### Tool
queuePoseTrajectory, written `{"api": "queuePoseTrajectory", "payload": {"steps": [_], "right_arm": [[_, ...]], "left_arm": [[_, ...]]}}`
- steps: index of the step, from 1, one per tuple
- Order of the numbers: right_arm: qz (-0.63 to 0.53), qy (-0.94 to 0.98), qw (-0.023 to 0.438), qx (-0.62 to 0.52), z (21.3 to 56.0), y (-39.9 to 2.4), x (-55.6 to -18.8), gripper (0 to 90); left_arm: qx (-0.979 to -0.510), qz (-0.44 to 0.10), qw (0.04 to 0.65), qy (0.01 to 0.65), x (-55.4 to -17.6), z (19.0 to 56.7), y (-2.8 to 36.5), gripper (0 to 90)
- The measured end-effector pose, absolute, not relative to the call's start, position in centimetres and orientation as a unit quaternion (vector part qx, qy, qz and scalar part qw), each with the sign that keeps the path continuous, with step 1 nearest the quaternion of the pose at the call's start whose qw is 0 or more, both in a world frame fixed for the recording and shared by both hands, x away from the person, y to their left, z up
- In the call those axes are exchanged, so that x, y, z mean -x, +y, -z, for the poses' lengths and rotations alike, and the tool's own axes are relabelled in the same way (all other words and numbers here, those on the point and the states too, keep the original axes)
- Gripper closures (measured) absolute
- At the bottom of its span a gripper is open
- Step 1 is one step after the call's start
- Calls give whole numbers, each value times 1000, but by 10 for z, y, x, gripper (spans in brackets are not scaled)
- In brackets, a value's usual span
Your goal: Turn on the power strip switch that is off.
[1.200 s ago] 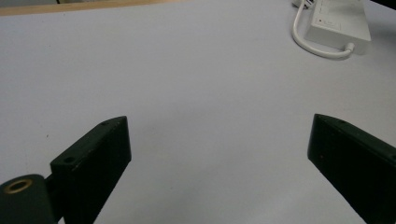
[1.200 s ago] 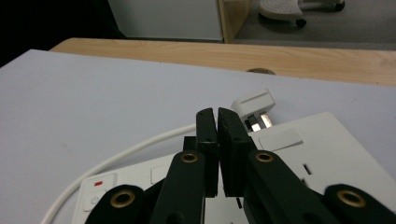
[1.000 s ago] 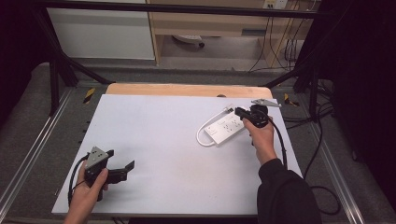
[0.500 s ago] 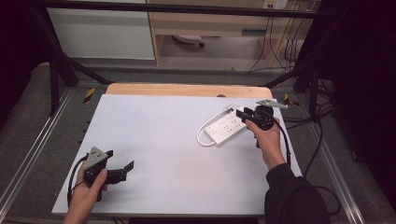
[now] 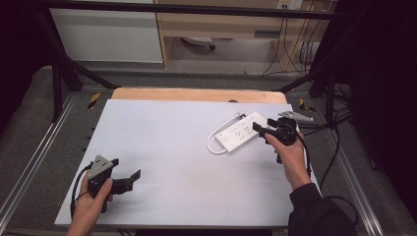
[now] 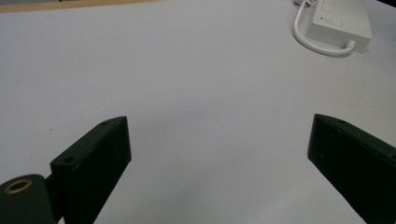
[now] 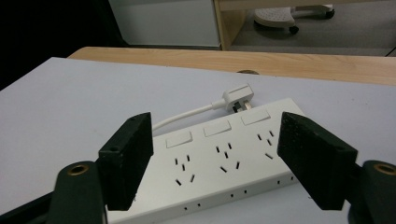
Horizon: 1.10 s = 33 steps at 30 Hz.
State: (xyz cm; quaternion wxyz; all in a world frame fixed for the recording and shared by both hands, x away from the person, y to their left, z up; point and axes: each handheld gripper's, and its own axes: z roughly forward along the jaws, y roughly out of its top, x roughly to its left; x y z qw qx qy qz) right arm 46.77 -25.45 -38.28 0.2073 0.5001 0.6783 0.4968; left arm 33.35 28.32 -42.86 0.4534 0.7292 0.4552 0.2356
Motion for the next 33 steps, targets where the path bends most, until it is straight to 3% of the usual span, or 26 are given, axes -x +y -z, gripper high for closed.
{"api": "queuePoseTrajectory", "payload": {"steps": [16, 33], "right_arm": [[-490, 685, 216, -493, 394, -271, -426, 57], [-457, 718, 234, -470, 432, -280, -374, 52]], "left_arm": [[-726, -237, 453, 461, -333, 429, 284, 59], [-729, -235, 452, 458, -332, 429, 283, 59]]}}
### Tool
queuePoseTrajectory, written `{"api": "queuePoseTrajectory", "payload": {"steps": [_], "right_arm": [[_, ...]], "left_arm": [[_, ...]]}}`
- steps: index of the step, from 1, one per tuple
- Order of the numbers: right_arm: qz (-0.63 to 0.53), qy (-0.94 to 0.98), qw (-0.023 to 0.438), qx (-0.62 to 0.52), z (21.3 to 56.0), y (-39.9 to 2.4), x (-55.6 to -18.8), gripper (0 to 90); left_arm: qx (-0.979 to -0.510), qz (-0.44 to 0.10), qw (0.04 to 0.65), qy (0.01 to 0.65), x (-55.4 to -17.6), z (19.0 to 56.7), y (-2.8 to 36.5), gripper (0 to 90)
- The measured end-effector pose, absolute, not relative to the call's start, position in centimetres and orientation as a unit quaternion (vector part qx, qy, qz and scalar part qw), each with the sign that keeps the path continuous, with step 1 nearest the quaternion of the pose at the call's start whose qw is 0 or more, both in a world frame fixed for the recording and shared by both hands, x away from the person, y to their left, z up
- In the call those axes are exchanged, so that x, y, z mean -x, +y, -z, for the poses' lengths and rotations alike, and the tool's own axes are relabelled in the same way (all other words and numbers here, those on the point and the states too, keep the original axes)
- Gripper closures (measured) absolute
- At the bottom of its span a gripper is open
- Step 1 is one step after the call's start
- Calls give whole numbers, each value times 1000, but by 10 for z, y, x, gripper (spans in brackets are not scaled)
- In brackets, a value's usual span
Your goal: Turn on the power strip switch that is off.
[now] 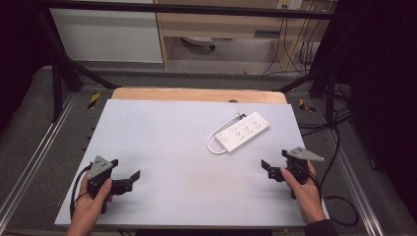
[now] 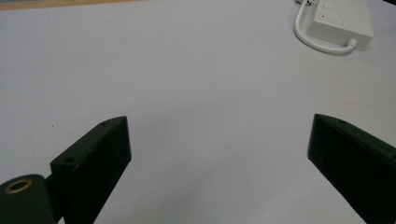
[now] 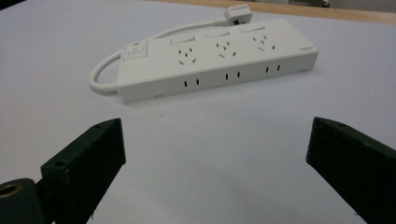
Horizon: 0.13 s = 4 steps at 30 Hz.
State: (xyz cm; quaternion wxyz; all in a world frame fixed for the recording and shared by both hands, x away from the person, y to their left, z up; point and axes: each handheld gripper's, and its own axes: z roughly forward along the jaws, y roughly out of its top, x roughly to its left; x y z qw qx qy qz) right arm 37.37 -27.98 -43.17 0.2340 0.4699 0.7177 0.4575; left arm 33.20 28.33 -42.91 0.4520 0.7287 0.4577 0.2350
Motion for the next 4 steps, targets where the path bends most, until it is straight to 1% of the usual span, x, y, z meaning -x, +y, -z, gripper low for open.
{"api": "queuePoseTrajectory", "payload": {"steps": [4], "right_arm": [[-436, 728, 233, -475, 440, -280, -371, 55]], "left_arm": [[-728, -235, 454, 457, -331, 429, 283, 59]]}}
